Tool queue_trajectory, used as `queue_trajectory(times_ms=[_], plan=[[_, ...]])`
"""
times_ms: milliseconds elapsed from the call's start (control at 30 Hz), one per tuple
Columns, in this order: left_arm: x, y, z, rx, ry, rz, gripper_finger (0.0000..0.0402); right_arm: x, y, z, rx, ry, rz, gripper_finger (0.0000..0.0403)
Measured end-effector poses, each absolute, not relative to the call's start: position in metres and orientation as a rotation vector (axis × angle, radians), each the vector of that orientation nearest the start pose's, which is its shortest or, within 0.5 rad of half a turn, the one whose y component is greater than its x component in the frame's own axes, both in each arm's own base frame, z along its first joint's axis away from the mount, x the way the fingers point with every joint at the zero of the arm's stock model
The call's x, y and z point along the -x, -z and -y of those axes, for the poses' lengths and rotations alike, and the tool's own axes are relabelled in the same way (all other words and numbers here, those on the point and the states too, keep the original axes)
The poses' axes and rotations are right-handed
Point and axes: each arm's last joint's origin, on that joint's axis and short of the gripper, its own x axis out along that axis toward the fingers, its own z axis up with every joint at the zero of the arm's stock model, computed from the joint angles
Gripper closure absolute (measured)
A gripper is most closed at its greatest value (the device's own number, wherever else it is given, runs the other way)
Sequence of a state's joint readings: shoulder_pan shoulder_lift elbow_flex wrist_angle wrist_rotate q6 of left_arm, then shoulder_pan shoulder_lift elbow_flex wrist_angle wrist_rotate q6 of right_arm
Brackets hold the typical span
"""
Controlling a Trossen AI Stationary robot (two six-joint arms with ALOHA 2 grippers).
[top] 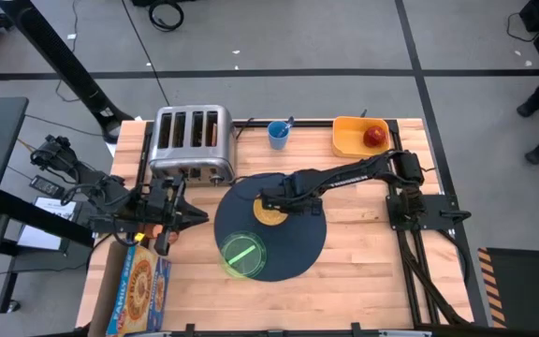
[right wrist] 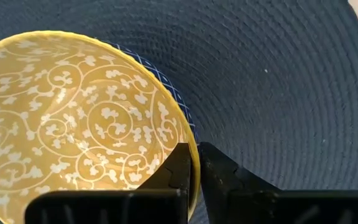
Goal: Arrange a breakfast setting
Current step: Adjust the yellow bowl on the placemat
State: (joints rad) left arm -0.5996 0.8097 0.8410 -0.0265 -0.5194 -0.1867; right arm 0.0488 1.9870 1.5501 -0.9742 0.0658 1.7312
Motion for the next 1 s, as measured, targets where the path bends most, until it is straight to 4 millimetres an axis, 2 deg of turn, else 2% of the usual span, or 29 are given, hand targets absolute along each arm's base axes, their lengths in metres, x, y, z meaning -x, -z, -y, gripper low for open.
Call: queue_trajectory(times_ms=[100,233,433,767,1000], plan=[[-0.152,-0.363,0.086,0.189,0.081,-0.003,0.0356,-0.390,-0.196,-0.018,-1.342,1.177,-1.015,0.0382],[-0.152,-0.363,0.086,0.190,0.082,-0.002,0.0356,-0.383,-0.178,-0.020,-1.360,1.199,-1.055,0.0379],[-0.152,-0.363,0.086,0.190,0.083,-0.002,0.0356,-0.386,-0.175,-0.022,-1.366,1.170,-1.003,0.0370],[-0.152,-0.364,0.086,0.195,0.084,0.005,0.0356,-0.374,-0.174,-0.021,-1.274,1.238,-1.109,0.0361],[-0.152,-0.365,0.086,0.207,0.084,0.018,0.0356,-0.375,-0.174,-0.021,-1.267,1.224,-1.111,0.0347]])
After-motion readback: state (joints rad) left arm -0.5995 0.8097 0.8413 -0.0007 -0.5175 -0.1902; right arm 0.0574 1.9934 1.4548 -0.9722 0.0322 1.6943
